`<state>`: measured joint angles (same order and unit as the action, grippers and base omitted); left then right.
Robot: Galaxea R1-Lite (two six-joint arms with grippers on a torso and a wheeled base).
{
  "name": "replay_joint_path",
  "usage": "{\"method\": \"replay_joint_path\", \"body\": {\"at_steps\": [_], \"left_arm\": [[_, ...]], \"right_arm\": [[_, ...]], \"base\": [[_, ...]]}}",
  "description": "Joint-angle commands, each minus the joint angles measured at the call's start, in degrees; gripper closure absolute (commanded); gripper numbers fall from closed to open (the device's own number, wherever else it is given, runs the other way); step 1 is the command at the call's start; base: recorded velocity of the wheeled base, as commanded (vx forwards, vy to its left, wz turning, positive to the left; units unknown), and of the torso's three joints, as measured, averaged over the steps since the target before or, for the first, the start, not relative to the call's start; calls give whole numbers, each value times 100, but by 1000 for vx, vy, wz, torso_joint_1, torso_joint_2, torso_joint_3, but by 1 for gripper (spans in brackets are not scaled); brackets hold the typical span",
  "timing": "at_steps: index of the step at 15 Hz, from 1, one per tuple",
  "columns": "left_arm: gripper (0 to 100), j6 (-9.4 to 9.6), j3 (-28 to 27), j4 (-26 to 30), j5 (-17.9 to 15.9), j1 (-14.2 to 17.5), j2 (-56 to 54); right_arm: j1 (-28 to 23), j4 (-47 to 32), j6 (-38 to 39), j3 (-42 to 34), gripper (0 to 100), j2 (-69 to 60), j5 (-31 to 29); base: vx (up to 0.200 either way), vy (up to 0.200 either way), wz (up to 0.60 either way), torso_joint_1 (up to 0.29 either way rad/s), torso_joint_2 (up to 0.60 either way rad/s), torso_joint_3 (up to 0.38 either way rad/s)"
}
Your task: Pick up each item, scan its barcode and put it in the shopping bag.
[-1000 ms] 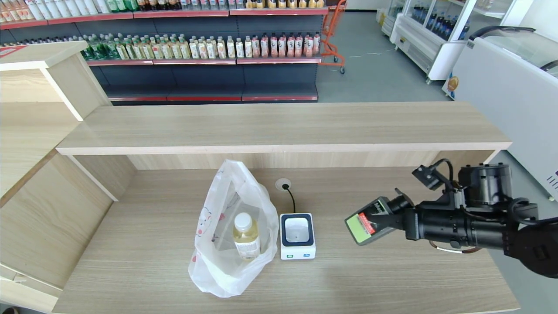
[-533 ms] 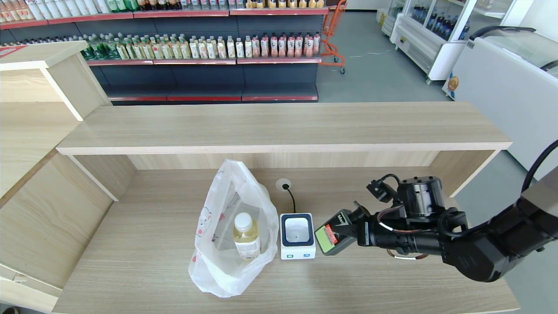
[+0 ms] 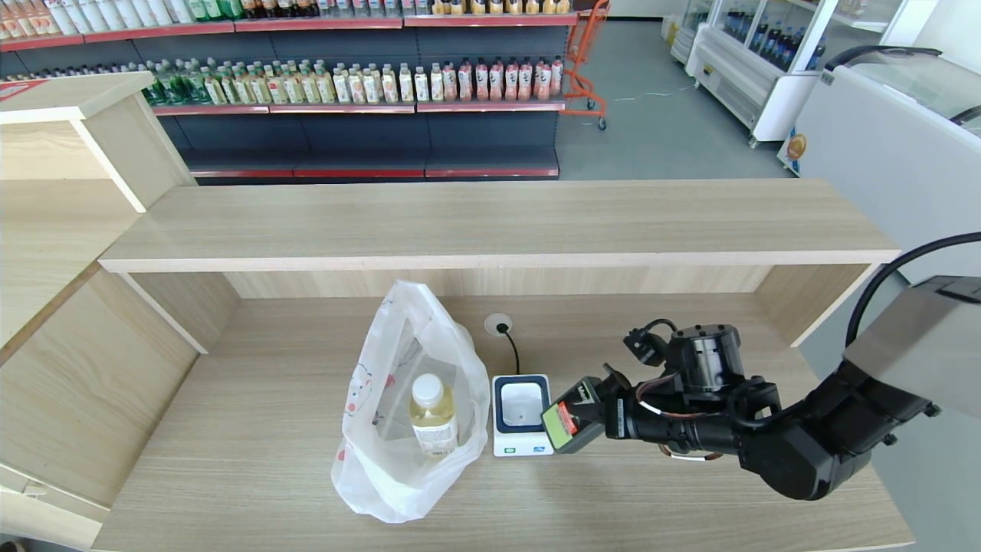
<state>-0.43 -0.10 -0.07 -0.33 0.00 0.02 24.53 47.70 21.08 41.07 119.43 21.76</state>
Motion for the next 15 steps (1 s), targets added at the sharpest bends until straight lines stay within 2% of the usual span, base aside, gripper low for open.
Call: {"method": "replay_joint_path", "body": {"at_steps": [1, 7, 15], "left_arm": [[0, -1, 1, -1, -2, 0, -2], [0, -1, 1, -1, -2, 0, -2], [0, -1, 1, -1, -2, 0, -2]], "right_arm": [[105, 125, 213, 208, 100, 115, -14], [316, 143, 213, 560, 100, 625, -409], [404, 143, 195, 1017, 100, 854, -559]], "base": [[0, 0, 0, 0, 0, 0], [0, 0, 0, 0, 0, 0], [0, 0, 0, 0, 0, 0]]}}
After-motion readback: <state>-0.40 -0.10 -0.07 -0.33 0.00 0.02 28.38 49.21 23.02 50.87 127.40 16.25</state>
